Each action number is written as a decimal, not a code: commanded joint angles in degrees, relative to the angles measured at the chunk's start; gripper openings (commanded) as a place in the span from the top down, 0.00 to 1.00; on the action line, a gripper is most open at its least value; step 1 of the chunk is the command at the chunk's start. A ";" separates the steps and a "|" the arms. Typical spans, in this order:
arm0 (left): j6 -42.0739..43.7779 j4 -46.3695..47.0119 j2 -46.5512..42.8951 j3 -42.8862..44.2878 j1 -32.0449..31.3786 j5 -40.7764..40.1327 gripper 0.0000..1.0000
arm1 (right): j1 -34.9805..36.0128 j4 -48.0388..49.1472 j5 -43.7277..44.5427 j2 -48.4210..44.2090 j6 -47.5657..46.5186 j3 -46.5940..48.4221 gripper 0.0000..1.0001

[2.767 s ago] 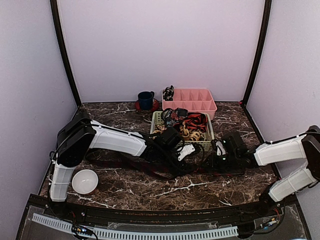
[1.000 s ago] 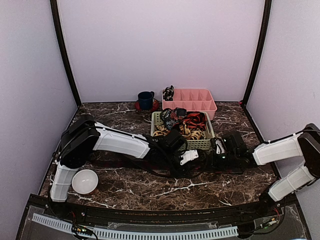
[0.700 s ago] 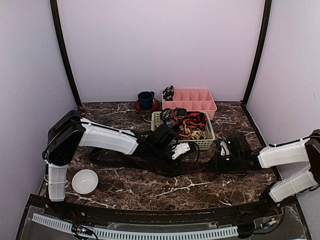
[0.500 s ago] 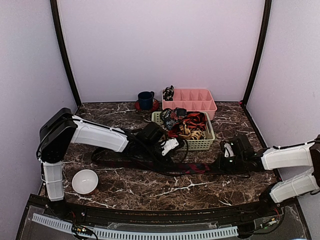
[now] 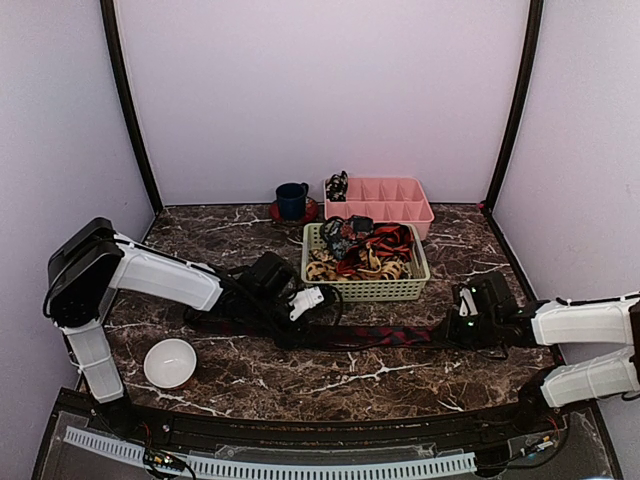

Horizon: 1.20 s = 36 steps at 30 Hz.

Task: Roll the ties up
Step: Tie the tie at the center of the board.

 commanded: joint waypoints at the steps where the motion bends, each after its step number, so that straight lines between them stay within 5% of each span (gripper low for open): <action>1: 5.29 3.36 -6.37 -3.49 -0.11 -1.06 0.52 | -0.54 0.33 -0.56 0.12 0.05 0.12 1.00; 18: 20.09 11.77 -7.84 -12.29 -1.11 -3.17 0.55 | -1.11 1.13 -1.95 0.51 0.22 -0.27 1.00; 30: 21.22 15.39 -6.32 -12.47 -1.14 -12.33 1.00 | -2.65 -0.02 -2.37 -0.91 0.39 -0.51 1.00; 36: 16.88 22.35 -8.87 -13.37 -1.11 -24.61 1.00 | -5.18 -4.26 -0.22 -4.84 0.64 -1.10 1.00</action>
